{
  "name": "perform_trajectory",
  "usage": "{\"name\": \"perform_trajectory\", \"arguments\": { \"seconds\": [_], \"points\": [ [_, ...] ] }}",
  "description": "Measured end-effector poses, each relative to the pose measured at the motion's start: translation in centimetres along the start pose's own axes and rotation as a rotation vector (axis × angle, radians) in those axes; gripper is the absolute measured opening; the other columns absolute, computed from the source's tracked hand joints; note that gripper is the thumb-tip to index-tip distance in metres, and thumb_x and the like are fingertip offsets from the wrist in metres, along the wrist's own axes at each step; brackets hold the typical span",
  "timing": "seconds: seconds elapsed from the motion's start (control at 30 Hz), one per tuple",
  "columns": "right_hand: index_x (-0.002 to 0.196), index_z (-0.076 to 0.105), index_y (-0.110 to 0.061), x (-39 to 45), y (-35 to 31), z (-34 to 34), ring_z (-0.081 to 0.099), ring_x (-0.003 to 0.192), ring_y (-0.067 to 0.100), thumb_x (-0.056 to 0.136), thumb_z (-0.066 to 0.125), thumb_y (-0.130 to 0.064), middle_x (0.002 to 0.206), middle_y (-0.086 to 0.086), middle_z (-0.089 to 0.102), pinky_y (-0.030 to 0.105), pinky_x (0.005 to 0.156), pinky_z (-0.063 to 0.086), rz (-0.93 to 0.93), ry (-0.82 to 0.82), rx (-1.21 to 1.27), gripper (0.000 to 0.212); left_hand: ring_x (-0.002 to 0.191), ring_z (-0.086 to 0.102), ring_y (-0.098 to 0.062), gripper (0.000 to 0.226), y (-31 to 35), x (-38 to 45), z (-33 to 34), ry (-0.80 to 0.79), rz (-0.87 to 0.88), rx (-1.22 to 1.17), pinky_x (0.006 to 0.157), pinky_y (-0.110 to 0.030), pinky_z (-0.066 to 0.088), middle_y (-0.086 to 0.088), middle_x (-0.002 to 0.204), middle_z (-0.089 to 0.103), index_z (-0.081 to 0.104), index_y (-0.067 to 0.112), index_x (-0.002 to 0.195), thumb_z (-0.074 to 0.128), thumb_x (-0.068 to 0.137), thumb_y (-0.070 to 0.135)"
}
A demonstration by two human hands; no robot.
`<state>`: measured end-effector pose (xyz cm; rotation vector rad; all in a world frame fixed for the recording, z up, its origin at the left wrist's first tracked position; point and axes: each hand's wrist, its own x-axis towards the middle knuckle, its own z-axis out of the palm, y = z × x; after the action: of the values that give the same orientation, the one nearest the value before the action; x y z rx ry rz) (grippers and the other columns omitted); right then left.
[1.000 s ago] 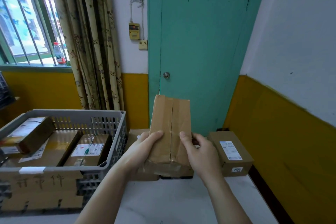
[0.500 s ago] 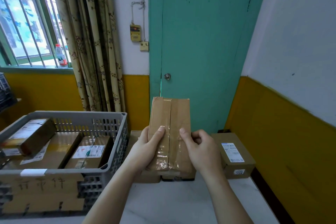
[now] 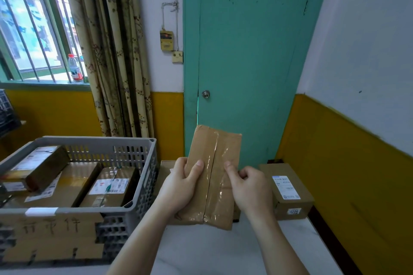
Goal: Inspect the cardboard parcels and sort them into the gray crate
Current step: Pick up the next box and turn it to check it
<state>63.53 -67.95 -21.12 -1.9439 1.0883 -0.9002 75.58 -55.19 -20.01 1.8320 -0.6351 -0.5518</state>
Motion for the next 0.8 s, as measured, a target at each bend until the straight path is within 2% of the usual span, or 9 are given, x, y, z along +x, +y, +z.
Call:
{"name": "perform_trajectory", "arguments": {
  "seconds": [0.2, 0.33, 0.43, 0.5, 0.57, 0.7, 0.77, 0.8],
  "points": [
    [0.052, 0.045, -0.016, -0.2, 0.3, -0.4, 0.049, 0.051, 0.008, 0.087, 0.063, -0.066, 0.045, -0.005, 0.050, 0.030, 0.049, 0.031, 0.028, -0.002, 0.015, 0.064, 0.103, 0.071, -0.024, 0.047, -0.3, -0.1, 0.1, 0.016, -0.032, -0.027, 0.096, -0.048, 0.057, -0.006, 0.121, 0.066, 0.051, 0.032, 0.129, 0.055, 0.096, 0.065],
    [0.047, 0.035, -0.017, 0.1, -0.1, -0.6, 0.043, 0.042, 0.010, 0.089, 0.058, -0.069, 0.039, -0.006, 0.044, 0.030, 0.046, 0.024, 0.006, 0.014, -0.036, 0.070, 0.096, 0.071, -0.020, 0.045, -0.3, -0.1, 0.7, 0.058, -0.026, -0.012, 0.089, -0.046, 0.059, -0.003, 0.112, 0.067, 0.052, 0.033, 0.112, 0.053, 0.091, 0.072],
    [0.047, 0.035, -0.017, 0.0, 0.1, -0.5, 0.039, 0.042, 0.010, 0.090, 0.058, -0.066, 0.038, -0.004, 0.038, 0.030, 0.045, 0.023, -0.046, 0.030, -0.080, 0.069, 0.095, 0.070, -0.018, 0.043, -0.4, -0.2, 1.0, 0.072, -0.006, 0.038, 0.085, -0.041, 0.058, -0.005, 0.115, 0.064, 0.051, 0.032, 0.111, 0.050, 0.093, 0.071],
    [0.047, 0.035, -0.016, -0.2, 0.4, -0.4, 0.045, 0.044, 0.011, 0.090, 0.058, -0.065, 0.039, -0.007, 0.046, 0.029, 0.046, 0.023, -0.048, 0.036, -0.061, 0.069, 0.094, 0.070, -0.018, 0.042, -0.4, -0.2, 0.8, 0.060, -0.007, 0.035, 0.080, -0.038, 0.059, -0.005, 0.115, 0.065, 0.051, 0.033, 0.113, 0.051, 0.094, 0.070],
    [0.047, 0.039, -0.017, -0.2, 0.7, -0.6, 0.054, 0.054, 0.000, 0.092, 0.057, -0.064, 0.047, -0.020, 0.054, 0.029, 0.047, 0.025, -0.036, 0.018, -0.003, 0.068, 0.093, 0.073, -0.018, 0.047, -0.4, -0.2, 0.5, 0.055, -0.016, -0.006, 0.081, -0.042, 0.061, -0.003, 0.111, 0.068, 0.052, 0.030, 0.119, 0.053, 0.093, 0.069],
    [0.056, 0.055, -0.025, -0.5, 0.8, -0.6, 0.057, 0.065, -0.010, 0.098, 0.051, -0.058, 0.061, -0.027, 0.062, 0.015, 0.048, 0.032, -0.014, -0.059, 0.142, 0.053, 0.097, 0.073, -0.018, 0.058, -0.4, -0.1, 0.1, 0.089, -0.045, -0.108, 0.090, -0.046, 0.060, 0.001, 0.113, 0.071, 0.051, 0.026, 0.131, 0.057, 0.092, 0.068],
    [0.072, 0.058, -0.027, -0.5, 1.0, -0.3, 0.059, 0.070, -0.009, 0.097, 0.056, -0.056, 0.069, -0.021, 0.066, 0.014, 0.056, 0.035, -0.008, -0.086, 0.170, 0.038, 0.100, 0.073, -0.021, 0.062, -0.5, -0.1, 0.0, 0.055, -0.067, -0.150, 0.092, -0.046, 0.060, -0.001, 0.117, 0.070, 0.047, 0.027, 0.135, 0.064, 0.089, 0.065],
    [0.080, 0.058, -0.029, -0.5, 1.1, -0.1, 0.060, 0.073, -0.009, 0.096, 0.059, -0.055, 0.074, -0.019, 0.067, 0.015, 0.060, 0.038, -0.008, -0.097, 0.188, 0.030, 0.099, 0.075, -0.020, 0.066, -0.5, -0.1, 0.1, 0.020, -0.070, -0.186, 0.088, -0.044, 0.062, -0.001, 0.116, 0.071, 0.046, 0.026, 0.135, 0.070, 0.085, 0.061]
  ]
}}
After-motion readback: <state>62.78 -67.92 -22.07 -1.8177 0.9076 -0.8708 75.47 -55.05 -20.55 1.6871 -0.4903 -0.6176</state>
